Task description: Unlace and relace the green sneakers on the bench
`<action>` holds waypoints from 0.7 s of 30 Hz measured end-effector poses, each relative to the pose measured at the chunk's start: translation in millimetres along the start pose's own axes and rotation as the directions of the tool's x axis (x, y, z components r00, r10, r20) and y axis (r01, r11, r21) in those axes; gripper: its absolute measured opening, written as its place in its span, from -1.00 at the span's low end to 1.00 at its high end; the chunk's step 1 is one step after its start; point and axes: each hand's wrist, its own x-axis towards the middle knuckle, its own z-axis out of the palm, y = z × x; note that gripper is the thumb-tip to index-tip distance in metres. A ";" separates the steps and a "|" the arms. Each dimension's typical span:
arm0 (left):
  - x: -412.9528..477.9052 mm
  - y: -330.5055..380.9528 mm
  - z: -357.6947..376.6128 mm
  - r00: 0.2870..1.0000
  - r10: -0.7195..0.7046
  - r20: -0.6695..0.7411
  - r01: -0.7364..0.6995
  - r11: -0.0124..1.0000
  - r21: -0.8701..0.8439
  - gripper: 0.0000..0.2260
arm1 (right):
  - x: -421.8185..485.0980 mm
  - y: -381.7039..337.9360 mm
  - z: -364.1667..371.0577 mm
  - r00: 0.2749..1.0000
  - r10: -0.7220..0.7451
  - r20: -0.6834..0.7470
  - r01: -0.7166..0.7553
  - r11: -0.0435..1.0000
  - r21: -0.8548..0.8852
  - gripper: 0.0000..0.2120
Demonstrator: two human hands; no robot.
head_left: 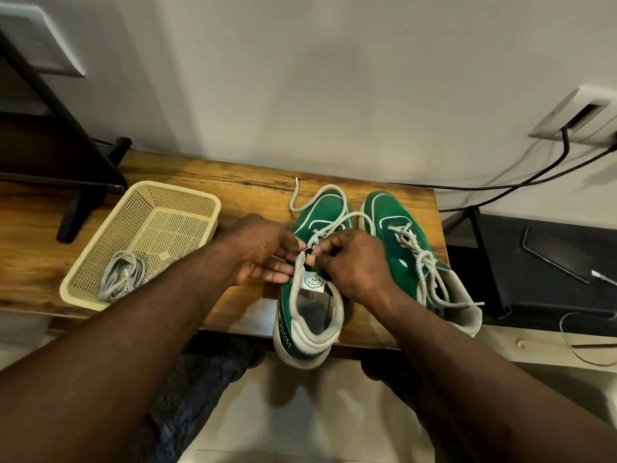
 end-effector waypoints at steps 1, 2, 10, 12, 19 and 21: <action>0.2 -0.3 -0.3 1.000 0.000 0.004 0.000 1.000 0.004 -0.92 | -0.1 1.1 0.4 1.000 -0.012 -0.014 0.012 1.000 -0.001 -0.90; 0.7 -0.7 -0.9 1.000 0.002 0.005 -0.002 1.000 0.007 -0.92 | 0.0 2.1 1.0 0.999 -0.023 -0.025 0.023 1.000 0.000 -0.89; 1.1 -2.5 -4.6 0.998 0.020 0.057 -0.020 1.000 -0.002 -0.87 | 1.0 10.9 3.3 0.996 -0.081 -0.040 0.082 0.997 0.013 -0.82; 1.1 -2.0 -5.1 0.997 0.014 0.073 -0.014 1.000 -0.003 -0.87 | 2.9 14.6 5.5 0.996 -0.077 -0.034 0.079 0.995 0.053 -0.83; -4.0 -1.4 8.9 0.975 0.216 -0.059 -0.195 0.949 0.250 -0.93 | 4.0 16.5 8.4 0.997 -0.064 -0.042 0.068 0.992 0.106 -0.82; -3.6 -0.3 15.7 0.926 0.367 -0.093 -0.273 0.817 0.508 -0.88 | 5.1 12.8 4.1 0.995 -0.099 -0.004 0.099 0.995 0.017 -0.84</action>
